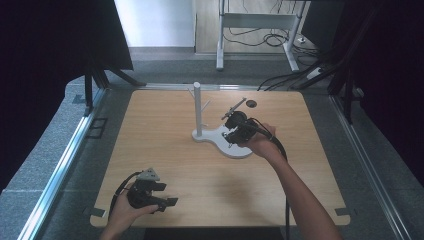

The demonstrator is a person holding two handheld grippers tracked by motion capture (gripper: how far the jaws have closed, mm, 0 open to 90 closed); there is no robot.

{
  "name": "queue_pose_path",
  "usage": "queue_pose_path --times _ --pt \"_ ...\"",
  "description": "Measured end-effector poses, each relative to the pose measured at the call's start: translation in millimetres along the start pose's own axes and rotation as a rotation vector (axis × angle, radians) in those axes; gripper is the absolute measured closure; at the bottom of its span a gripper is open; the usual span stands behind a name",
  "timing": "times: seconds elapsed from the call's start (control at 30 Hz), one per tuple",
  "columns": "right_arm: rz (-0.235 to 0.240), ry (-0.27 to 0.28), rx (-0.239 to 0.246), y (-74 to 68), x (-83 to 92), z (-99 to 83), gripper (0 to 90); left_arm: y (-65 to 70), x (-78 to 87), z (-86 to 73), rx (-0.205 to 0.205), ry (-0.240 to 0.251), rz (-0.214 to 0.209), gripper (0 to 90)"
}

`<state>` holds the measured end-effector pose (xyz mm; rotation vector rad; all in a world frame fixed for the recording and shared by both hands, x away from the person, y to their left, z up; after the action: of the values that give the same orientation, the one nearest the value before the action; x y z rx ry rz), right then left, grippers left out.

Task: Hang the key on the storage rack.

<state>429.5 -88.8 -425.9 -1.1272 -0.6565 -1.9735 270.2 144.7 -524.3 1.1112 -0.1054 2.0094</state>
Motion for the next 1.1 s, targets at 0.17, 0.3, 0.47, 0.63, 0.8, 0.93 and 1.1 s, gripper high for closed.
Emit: queue_pose_path --times 0.17,0.3,0.47,0.63,0.8,0.93,1.1 --pt "0.008 0.011 -0.02 3.9 1.9 7.6 84.0 0.3 -0.5 -0.1 -0.002 -0.002 0.0 26.1" --pt "0.008 0.02 -0.026 7.0 2.8 13.6 84.0 0.4 0.1 0.2 0.001 0.004 -0.002 26.1" --pt "0.005 0.02 -0.034 10.7 1.3 19.4 84.0 -0.1 1.2 0.3 0.001 0.008 -0.002 26.1" --pt "0.003 0.019 -0.037 14.6 -2.8 24.7 84.0 -0.7 1.5 0.2 0.001 0.008 -0.002 26.1" --pt "0.014 0.041 -0.046 18.9 -5.0 31.7 84.0 -0.8 1.8 0.1 0.0 0.007 -0.003 26.0" --pt "0.013 0.042 -0.059 23.4 -7.7 36.5 84.0 -1.1 2.3 0.0 0.0 0.006 -0.003 26.1" --pt "0.009 0.043 -0.079 29.8 -11.8 39.8 84.0 -1.4 2.5 0.0 0.0 0.007 -0.004 26.1"
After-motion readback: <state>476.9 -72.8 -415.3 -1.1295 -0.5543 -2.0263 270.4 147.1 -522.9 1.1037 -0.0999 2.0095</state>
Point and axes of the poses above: each handheld gripper's, and its own axes: x roughly backward along the jaws, z roughly out of its top, y roughly to its right, the point moved 7 cm from there along -x, roughly forward along the jaws, and after that the axes turned 1 degree about x, right-handed, at the moved point
